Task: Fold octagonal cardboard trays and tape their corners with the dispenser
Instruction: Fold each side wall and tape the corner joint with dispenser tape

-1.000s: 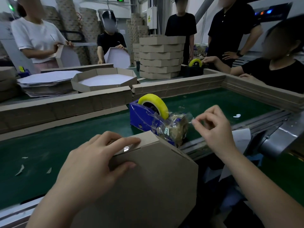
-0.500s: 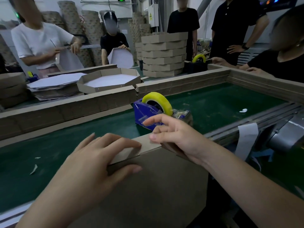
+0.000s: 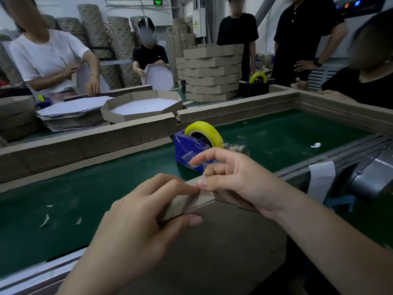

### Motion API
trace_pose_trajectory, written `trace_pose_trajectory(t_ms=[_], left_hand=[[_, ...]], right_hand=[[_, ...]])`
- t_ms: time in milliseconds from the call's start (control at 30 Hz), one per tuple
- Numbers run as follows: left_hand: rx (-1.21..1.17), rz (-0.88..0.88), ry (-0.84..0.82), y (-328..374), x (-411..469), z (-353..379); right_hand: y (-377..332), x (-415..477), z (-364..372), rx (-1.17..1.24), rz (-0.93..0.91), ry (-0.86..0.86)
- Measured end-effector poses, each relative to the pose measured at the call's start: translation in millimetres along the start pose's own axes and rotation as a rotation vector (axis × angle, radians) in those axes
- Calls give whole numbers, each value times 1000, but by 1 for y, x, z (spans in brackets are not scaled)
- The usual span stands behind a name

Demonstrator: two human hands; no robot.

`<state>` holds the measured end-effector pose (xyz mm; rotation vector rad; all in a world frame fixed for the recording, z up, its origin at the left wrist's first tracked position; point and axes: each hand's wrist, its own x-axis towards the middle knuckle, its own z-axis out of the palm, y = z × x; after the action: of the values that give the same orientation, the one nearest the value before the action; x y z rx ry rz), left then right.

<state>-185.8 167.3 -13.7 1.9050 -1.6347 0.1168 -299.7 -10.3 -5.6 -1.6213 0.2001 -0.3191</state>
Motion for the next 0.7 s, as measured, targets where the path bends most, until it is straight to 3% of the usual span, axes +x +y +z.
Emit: trace_pose_trajectory(t_ms=[167,267,433,533,700], left_hand=[[-12,-3,14,-2,-2,4],[-24,-7,19,-3,-3,4],[-20,-9,11,-2,-2,4],[-34,-6,24,-1,-3,4],[-79,1,44,-1,-4,5]], right_hand=[[-14,-3,-14,-403,-127,123],[-37,-9,-25,-252,-211,-25],[-39,-5,-27,-321,23,-293],[-32,-2,-27,-364,151,-295],[-28,-1,-30,-351,186,-264]])
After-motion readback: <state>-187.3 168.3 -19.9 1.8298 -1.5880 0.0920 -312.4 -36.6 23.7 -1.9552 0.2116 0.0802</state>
